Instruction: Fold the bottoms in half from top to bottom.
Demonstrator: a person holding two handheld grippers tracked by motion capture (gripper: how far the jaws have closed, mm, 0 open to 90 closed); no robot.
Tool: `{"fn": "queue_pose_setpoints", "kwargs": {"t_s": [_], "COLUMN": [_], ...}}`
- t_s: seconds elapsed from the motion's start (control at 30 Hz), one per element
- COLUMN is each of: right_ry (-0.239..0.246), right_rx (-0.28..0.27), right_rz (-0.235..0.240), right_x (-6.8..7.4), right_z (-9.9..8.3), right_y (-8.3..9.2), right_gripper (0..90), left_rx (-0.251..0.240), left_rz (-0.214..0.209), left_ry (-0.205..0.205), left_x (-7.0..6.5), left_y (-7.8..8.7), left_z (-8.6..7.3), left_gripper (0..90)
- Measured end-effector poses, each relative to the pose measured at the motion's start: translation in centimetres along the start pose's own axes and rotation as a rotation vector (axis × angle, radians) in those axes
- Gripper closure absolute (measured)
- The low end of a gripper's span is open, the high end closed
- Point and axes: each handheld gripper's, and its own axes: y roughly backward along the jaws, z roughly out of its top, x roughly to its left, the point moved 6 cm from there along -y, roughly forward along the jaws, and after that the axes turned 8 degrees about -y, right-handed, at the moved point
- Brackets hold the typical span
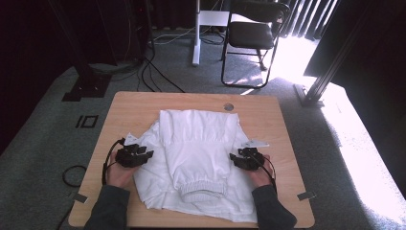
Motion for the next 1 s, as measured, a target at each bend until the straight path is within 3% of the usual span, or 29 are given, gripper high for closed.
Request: {"fn": "queue_pose_setpoints", "kwargs": {"t_s": [0.07, 0.1, 0.17, 0.23, 0.3, 0.4, 0.47, 0.53, 0.63, 0.67, 0.73, 0.83, 1.0], "right_ry": [0.003, 0.003, 0.034, 0.059, 0.082, 0.042, 0.038, 0.038, 0.041, 0.040, 0.033, 0.023, 0.017], "right_rx": [0.011, 0.011, 0.040, 0.052, 0.058, 0.056, 0.052, 0.051, 0.047, 0.044, 0.038, 0.028, 0.017], "right_rz": [-0.003, -0.003, -0.041, -0.069, -0.094, -0.075, -0.082, -0.080, -0.085, -0.089, -0.093, -0.100, -0.104], "right_x": [0.0, 0.0, -0.1, -0.1, -0.3, -1.0, -1.3, -1.6, -2.0, -2.1, -2.6, -3.4, -4.4], "right_z": [-0.5, -0.5, -1.6, -2.3, -2.9, -3.0, -2.9, -2.8, -2.7, -2.7, -2.6, -2.4, -2.2], "right_y": [0.1, 0.1, 0.4, 0.7, 0.7, 0.8, 0.8, 0.7, 0.7, 0.7, 0.7, 0.6, 0.6], "right_gripper": [50.8, 50.8, 47.6, 45.0, 43.0, 42.0, 40.9, 40.8, 40.9, 40.9, 41.2, 41.8, 42.9], "left_rx": [0.018, 0.018, 0.051, 0.067, 0.082, 0.056, 0.091, 0.115, 0.177, 0.167, 0.176, 0.172, 0.179], "left_rz": [-0.015, -0.015, -0.019, -0.034, -0.058, -0.158, -0.157, -0.159, -0.111, -0.128, -0.113, -0.098, -0.027], "left_ry": [-0.041, -0.041, -0.088, -0.097, -0.134, -0.144, -0.195, -0.212, -0.257, -0.261, -0.281, -0.268, -0.206], "left_x": [-0.8, -0.8, -2.0, -2.7, -4.0, -6.0, -7.0, -7.5, -7.3, -7.2, -6.9, -6.1, -3.6], "left_y": [0.7, 0.7, 1.4, 1.9, 2.4, 3.0, 2.7, 2.1, 1.4, 1.4, 1.6, 2.2, 3.8], "left_z": [-0.3, -0.3, -1.3, -2.0, -2.8, -3.5, -4.3, -5.1, -6.0, -6.1, -6.2, -6.7, -8.4], "left_gripper": [60.3, 60.3, 59.7, 59.1, 57.1, 57.0, 55.3, 54.0, 57.9, 64.4, 87.0, 90.0, 90.0]}}
